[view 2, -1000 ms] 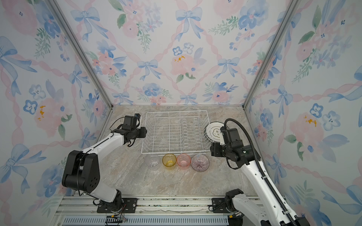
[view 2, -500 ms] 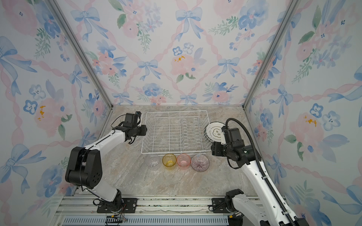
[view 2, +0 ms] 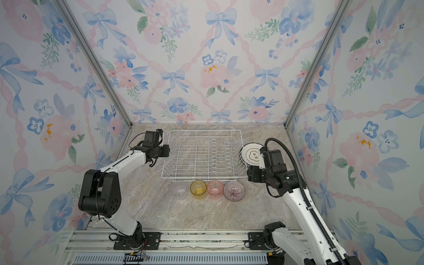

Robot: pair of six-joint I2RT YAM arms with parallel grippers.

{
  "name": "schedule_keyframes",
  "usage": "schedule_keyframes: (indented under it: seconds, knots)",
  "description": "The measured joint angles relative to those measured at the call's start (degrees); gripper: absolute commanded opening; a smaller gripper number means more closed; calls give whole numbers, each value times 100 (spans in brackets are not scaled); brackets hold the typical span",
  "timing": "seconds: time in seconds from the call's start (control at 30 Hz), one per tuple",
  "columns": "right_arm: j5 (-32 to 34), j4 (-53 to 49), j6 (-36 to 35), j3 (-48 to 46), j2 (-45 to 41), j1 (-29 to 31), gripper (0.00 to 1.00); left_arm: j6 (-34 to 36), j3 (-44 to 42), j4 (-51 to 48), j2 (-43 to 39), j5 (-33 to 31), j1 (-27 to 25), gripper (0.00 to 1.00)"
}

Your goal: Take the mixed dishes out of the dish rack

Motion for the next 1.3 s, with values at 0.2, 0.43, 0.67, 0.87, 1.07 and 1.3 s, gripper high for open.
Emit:
schedule_keyframes:
  seconds: [0.2, 0.43, 0.67, 0.87, 1.07, 1.3]
  knots:
    - [-20, 323, -9, -55, 4, -59, 77, 4, -22, 166, -111, 98, 24, 56]
    - [-87, 588, -146, 4, 87, -356, 97, -13, -269, 802, -986, 216, 35, 77]
    - [-262, 1307, -299, 527, 258, -1043, 97, -131, -656, 1692, -1707, 260, 256, 98]
    - [-761, 2549, -179, 590, 946, -2079, 97, -177, -1561, 2540, -1803, -595, 452, 98]
    - [-909, 3716, -122, 470, 2015, -2465, 97, 247, -2437, 3600, -1722, -1523, 516, 98]
    - [-949, 4719, -79, -107, 2636, -2549, 97, 584, -2756, 4402, -1167, -1652, 564, 98]
